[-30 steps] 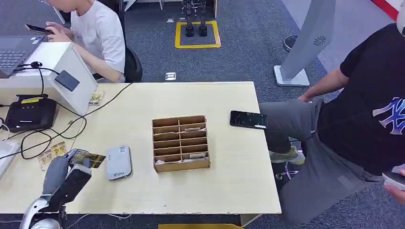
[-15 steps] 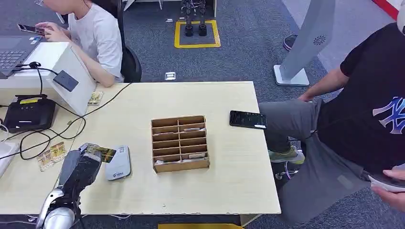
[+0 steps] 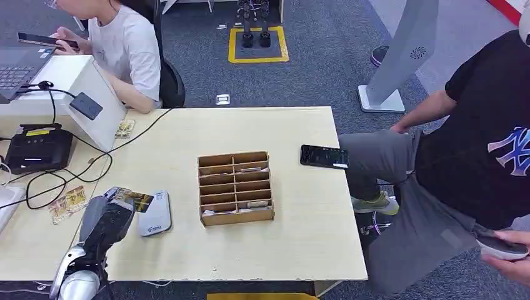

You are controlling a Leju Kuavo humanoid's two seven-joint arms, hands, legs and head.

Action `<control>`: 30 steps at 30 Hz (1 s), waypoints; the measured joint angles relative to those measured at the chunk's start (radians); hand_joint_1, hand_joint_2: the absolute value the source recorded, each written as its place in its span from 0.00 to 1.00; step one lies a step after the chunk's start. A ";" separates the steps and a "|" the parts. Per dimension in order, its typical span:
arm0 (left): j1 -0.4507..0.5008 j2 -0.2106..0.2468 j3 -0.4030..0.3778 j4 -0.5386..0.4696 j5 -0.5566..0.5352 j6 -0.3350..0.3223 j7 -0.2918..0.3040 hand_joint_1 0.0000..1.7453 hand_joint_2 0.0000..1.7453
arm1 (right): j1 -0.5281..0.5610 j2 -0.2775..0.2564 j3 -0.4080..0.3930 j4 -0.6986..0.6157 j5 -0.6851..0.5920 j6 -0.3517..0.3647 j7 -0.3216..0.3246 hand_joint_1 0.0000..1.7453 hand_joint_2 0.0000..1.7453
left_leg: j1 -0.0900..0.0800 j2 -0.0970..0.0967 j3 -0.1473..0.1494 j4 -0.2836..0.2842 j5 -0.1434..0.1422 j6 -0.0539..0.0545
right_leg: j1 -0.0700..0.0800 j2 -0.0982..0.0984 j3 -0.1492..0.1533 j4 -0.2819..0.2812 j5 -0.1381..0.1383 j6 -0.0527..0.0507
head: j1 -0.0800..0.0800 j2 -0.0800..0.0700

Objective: Pass the card to the sensor for recognition and then transmit it.

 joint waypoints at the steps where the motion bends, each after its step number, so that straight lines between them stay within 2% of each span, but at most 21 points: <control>1: 0.000 0.000 0.000 0.000 0.000 0.000 0.000 1.00 1.00 | 0.000 0.000 0.000 0.000 0.000 0.000 0.000 0.00 1.00 | 0.000 0.000 0.000 0.000 0.000 0.000 | 0.000 0.000 0.000 0.000 0.000 0.000 | 0.000 0.000; 18: -0.010 -0.005 -0.002 0.003 -0.001 0.001 0.000 1.00 1.00 | 0.000 0.000 0.000 0.000 0.003 -0.002 0.000 0.00 1.00 | 0.000 0.000 0.000 0.000 0.000 0.000 | 0.000 0.000 0.000 0.000 0.000 0.000 | 0.000 0.000; 30: -0.070 -0.008 -0.008 0.092 -0.127 0.093 0.042 1.00 1.00 | -0.001 0.000 0.000 0.000 0.024 -0.004 -0.004 0.00 1.00 | 0.000 0.000 0.000 0.000 0.000 0.000 | 0.000 0.000 0.000 0.000 0.000 0.000 | 0.000 0.000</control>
